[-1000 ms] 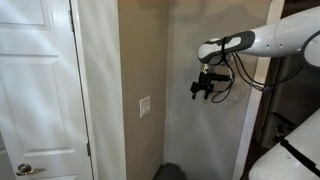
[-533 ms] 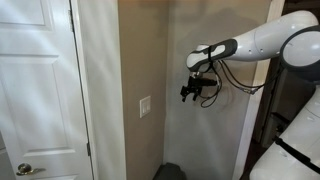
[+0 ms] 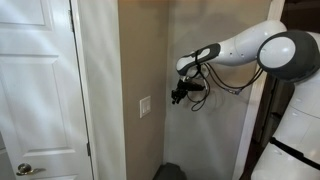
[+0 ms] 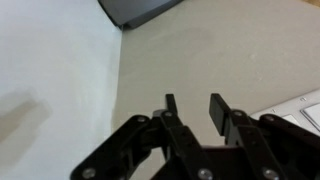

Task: Flip the switch to turn off the light

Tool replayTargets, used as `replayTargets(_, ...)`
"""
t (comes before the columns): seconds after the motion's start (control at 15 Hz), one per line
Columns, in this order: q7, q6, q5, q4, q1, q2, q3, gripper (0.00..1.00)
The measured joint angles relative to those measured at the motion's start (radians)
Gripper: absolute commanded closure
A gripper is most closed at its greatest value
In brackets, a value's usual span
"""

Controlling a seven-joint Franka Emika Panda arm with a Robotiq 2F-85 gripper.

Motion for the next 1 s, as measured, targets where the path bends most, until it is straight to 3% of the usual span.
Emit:
replayTargets(0.2,-0.113,0.021,0.096,0.020,0.001,0.031,0.012,1.00)
replayTargets(0.67,-0.306,0.024,0.263,0.098,0.002,0.131,0.077,1.00)
replayTargets(1.0,-0.343,0.024,0.281,0.158,0.000,0.195,0.119,1.00)
